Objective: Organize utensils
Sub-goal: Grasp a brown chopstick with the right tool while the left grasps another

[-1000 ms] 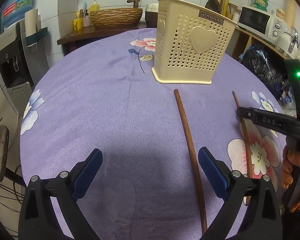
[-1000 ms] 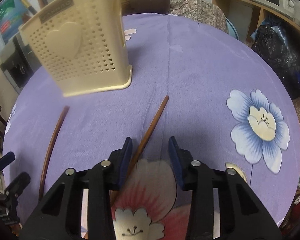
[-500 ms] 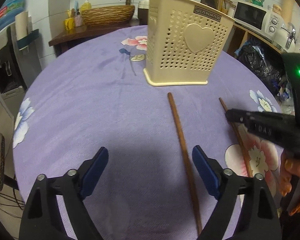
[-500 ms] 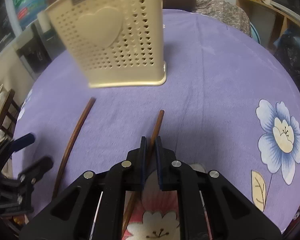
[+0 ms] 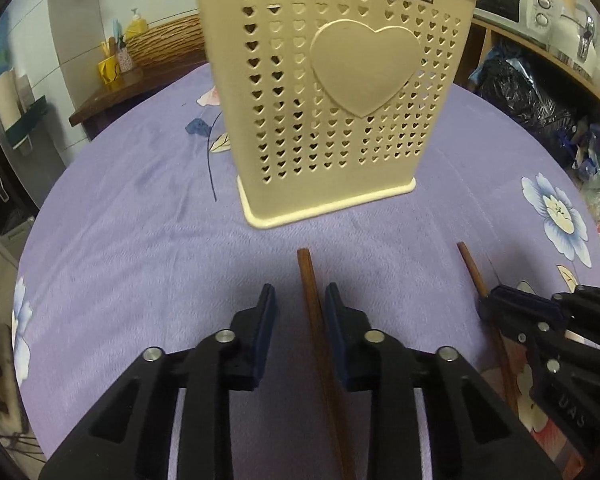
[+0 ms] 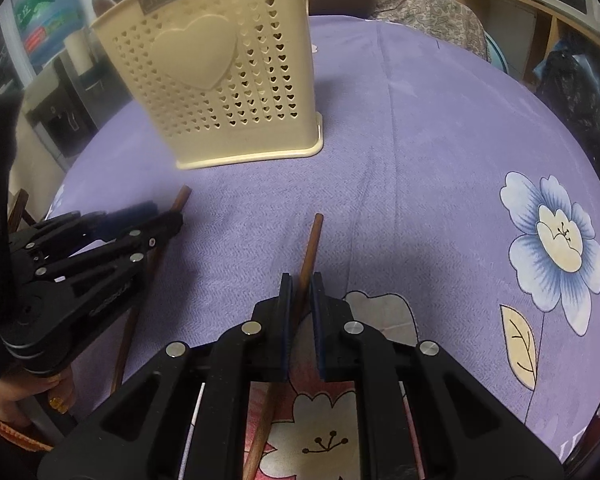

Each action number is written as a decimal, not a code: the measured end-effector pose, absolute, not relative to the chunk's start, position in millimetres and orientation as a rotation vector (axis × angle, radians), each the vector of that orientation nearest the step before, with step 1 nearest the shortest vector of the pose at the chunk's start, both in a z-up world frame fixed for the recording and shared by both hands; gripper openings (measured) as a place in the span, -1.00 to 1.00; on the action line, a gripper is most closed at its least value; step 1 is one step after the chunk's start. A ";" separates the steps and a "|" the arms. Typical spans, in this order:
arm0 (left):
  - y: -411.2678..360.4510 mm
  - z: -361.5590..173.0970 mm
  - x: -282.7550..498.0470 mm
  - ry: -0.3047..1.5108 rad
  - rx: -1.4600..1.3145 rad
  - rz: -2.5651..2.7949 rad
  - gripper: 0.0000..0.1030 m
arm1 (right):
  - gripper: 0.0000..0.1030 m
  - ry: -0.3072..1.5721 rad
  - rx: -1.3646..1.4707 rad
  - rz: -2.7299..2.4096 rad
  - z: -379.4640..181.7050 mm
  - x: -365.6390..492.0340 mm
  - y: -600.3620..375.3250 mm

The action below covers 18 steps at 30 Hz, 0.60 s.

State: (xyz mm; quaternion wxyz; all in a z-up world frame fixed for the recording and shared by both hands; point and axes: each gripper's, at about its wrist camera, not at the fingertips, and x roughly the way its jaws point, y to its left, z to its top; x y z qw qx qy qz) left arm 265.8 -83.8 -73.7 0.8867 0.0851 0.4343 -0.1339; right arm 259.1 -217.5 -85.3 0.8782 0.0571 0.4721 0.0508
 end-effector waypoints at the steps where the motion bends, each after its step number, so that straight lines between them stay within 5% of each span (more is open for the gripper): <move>1: -86.2 -73.9 266.4 0.900 0.183 -0.279 -0.70 | -0.80 0.984 0.124 0.102 -85.4 260.0 -217.4; 18: -87.4 -67.9 259.1 0.871 0.129 -0.308 -0.83 | -0.84 0.940 0.182 0.132 -86.2 260.8 -222.8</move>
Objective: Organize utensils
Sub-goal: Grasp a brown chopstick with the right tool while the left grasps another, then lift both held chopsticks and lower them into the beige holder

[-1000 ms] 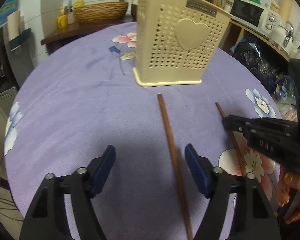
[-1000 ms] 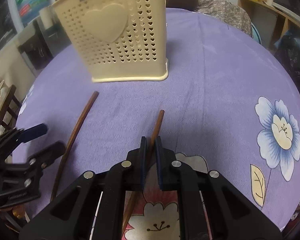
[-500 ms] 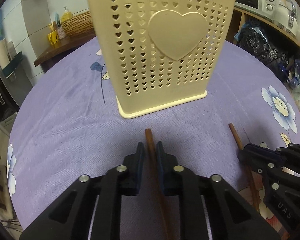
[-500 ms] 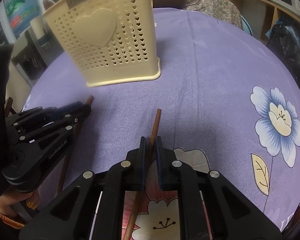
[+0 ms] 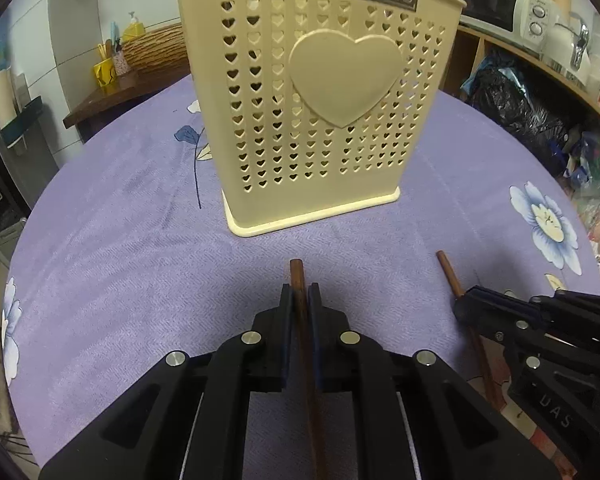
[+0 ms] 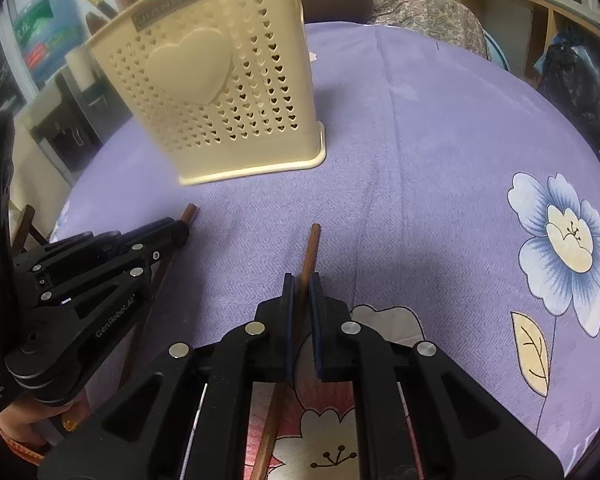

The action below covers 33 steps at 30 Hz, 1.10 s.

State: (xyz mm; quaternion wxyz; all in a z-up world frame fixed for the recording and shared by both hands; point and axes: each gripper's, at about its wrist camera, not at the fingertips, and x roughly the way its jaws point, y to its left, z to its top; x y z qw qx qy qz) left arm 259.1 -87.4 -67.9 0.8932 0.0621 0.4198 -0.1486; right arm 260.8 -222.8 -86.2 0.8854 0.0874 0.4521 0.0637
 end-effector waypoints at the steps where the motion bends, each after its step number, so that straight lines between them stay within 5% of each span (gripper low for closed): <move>1: -86.0 -64.8 257.7 0.861 0.122 -0.310 -0.83 | -0.84 0.933 0.196 0.143 -84.5 259.0 -224.4; 19: -29.5 55.4 176.7 0.545 -0.023 -0.384 -0.84 | -0.88 0.595 0.317 0.401 35.6 178.8 -252.4; 33: -14.1 72.5 170.6 0.522 -0.086 -0.410 -0.84 | -0.88 0.541 0.309 0.446 63.7 169.2 -252.3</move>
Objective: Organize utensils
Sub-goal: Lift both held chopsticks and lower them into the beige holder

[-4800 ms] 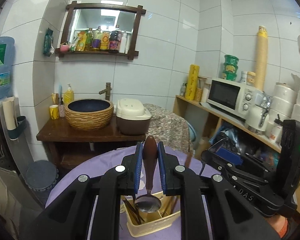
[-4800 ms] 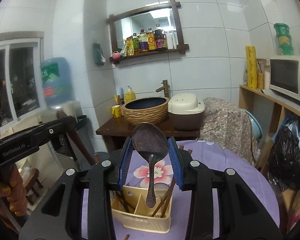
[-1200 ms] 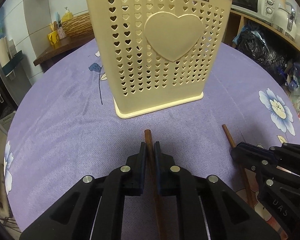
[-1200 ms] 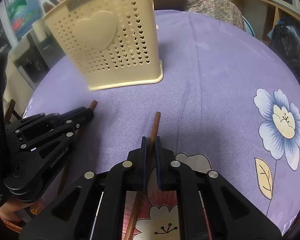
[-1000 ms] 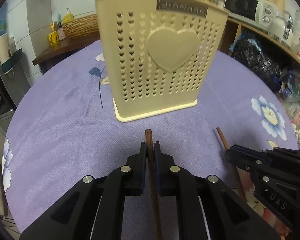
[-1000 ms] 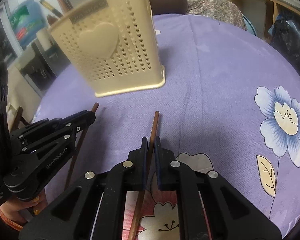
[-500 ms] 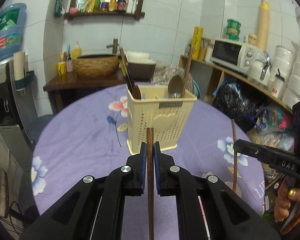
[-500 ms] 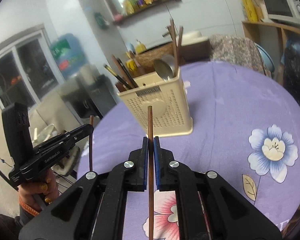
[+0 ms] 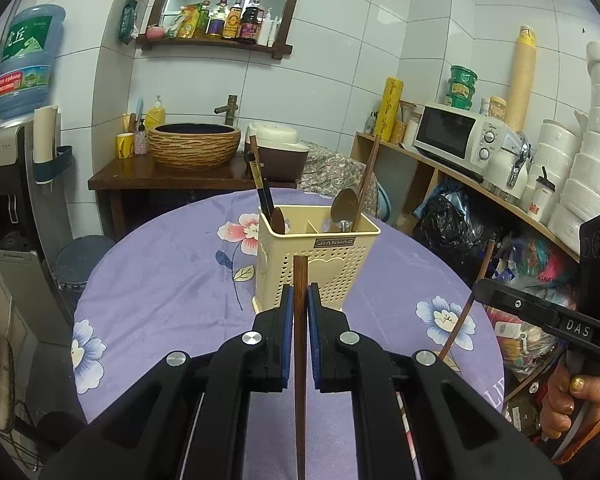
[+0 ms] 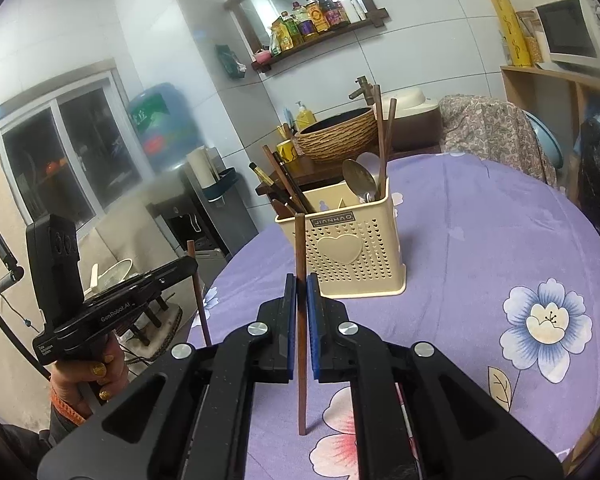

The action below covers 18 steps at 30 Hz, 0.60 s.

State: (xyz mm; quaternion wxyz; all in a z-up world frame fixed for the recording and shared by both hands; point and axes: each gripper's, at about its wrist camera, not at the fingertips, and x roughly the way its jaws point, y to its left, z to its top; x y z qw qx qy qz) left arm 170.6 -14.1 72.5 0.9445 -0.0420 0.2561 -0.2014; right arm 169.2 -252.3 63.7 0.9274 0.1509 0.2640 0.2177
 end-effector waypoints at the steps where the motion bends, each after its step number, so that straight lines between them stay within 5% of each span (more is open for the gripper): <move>1: -13.3 72.9 170.4 0.522 -0.089 -0.414 -0.84 | -0.88 0.540 0.306 0.446 63.9 169.4 -251.8; 18: -13.6 105.7 189.1 0.504 -0.092 -0.456 -0.84 | -0.88 0.508 0.245 0.457 103.9 194.4 -248.2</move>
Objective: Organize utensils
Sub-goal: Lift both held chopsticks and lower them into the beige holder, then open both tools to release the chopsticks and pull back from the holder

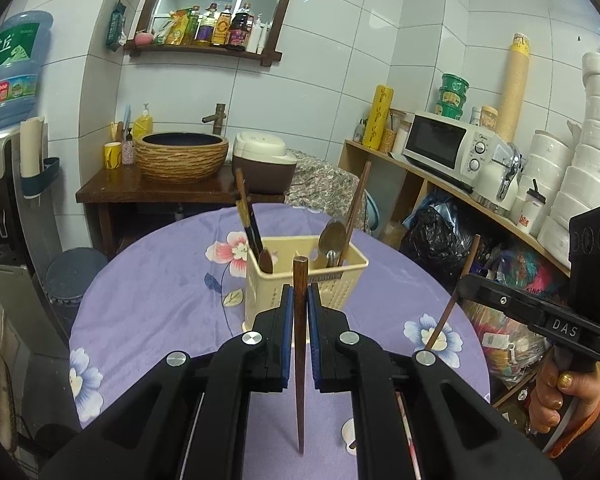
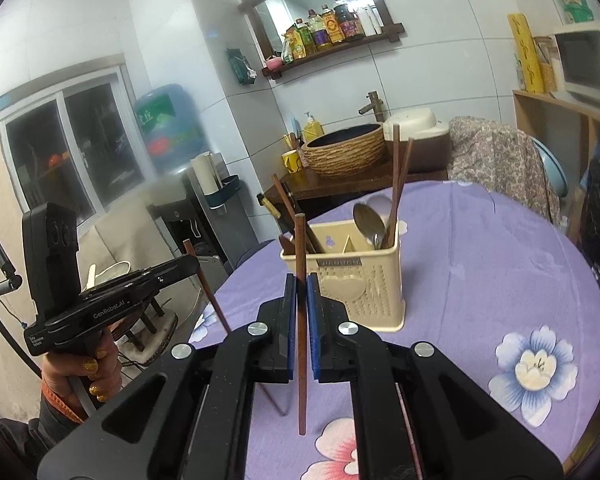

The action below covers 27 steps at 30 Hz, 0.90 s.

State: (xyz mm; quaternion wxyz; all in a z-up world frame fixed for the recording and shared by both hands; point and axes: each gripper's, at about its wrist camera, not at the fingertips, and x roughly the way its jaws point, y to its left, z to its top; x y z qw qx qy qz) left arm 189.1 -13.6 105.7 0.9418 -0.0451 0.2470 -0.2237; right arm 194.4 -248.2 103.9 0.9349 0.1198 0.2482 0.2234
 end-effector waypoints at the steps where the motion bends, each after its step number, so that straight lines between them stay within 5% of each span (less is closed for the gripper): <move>1: -13.5 113.7 193.9 0.498 -0.097 -0.461 -0.84 | -0.88 0.502 0.241 0.457 111.1 199.0 -248.4; 15: -40.3 258.2 261.7 0.315 -0.077 -0.393 -0.84 | -0.88 0.292 0.129 0.308 253.5 280.2 -246.7; 27: -56.9 159.6 291.9 0.455 -0.021 -0.339 -0.84 | -0.88 0.393 0.099 0.238 163.5 319.7 -239.9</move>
